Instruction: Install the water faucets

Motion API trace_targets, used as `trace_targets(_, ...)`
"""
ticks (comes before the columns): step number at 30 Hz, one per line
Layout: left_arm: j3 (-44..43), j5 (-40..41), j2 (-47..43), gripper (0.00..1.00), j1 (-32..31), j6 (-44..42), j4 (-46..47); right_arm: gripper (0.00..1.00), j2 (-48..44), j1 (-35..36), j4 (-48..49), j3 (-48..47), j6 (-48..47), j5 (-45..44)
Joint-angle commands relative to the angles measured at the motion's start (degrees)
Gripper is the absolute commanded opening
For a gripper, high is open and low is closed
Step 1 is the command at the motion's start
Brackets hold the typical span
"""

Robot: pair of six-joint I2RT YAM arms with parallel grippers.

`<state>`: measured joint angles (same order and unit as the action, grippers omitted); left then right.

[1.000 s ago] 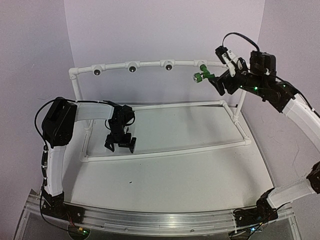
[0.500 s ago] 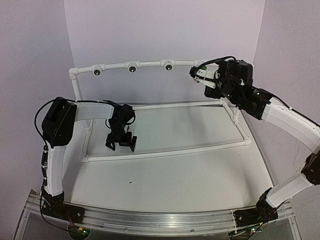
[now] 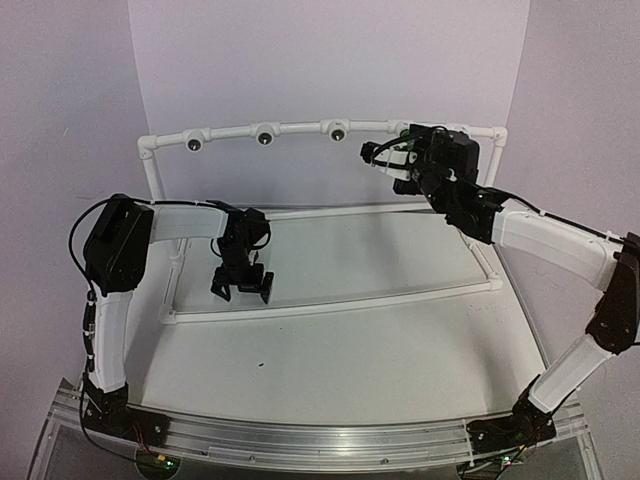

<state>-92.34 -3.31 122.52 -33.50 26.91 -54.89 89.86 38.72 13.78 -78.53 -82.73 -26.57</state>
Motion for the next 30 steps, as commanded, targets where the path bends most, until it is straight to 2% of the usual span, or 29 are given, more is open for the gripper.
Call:
trace_targets(1,-0.2,0.5,-2.8,1.00,-0.2,0.2,1.5,0.84,0.7,0.3,5.8,1.0,3.4,0.4)
trace_targets(7,1.4,0.3,-3.6,1.00,-0.1,0.7,2.1,0.65,1.8,0.3,7.1,2.4,7.8,-0.7)
trace_targets(14,1.0,0.3,-3.5,1.00,-0.2,0.7,1.9,0.58,3.9,0.0,10.8,3.4,10.8,-2.8)
trace_targets(26,1.3,0.4,-3.5,1.00,-0.2,0.4,2.0,0.60,4.8,-1.6,14.9,3.5,13.3,-3.3)
trace_targets(30,1.2,0.5,-3.3,1.00,-0.2,0.3,1.9,0.52,4.4,-1.8,13.3,2.5,18.3,-3.2)
